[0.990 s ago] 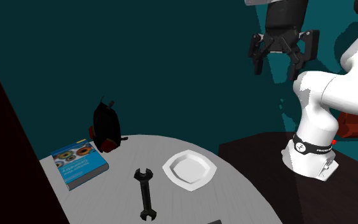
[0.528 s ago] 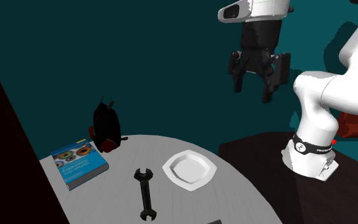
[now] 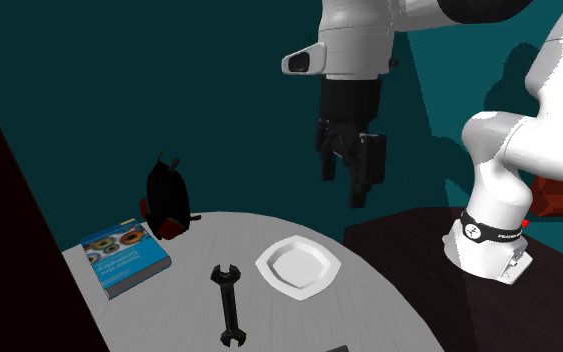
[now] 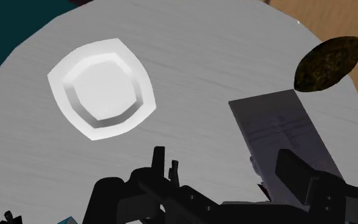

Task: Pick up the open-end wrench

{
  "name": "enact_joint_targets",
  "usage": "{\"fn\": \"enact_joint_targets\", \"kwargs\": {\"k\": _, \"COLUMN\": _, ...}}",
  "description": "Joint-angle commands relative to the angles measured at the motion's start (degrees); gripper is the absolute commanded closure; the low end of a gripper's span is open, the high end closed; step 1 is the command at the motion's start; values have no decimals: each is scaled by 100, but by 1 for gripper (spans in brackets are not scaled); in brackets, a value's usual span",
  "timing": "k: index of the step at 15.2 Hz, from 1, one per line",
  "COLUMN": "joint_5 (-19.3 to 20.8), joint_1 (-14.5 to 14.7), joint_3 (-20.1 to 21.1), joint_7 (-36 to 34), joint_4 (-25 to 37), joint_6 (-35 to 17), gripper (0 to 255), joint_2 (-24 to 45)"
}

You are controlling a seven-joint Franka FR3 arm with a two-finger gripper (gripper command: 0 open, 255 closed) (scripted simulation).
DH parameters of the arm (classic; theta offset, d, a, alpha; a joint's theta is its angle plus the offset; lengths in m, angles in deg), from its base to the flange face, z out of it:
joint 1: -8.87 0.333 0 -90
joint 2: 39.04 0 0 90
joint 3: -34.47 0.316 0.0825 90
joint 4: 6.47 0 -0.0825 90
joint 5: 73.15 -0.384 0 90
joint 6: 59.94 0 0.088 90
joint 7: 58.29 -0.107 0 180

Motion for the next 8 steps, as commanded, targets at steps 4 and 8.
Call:
{"fn": "enact_joint_targets", "kwargs": {"k": 4, "joint_5": 101, "joint_1": -58, "joint_3": 46, "joint_7": -479, "joint_4": 725, "joint_6": -423, "gripper": 0, "joint_2": 1089}}
{"fn": "enact_joint_targets", "kwargs": {"k": 8, "joint_5": 201, "joint_1": -80, "joint_3": 22, "joint_7": -833, "joint_4": 1432, "joint_6": -623, "gripper": 0, "joint_2": 1960}}
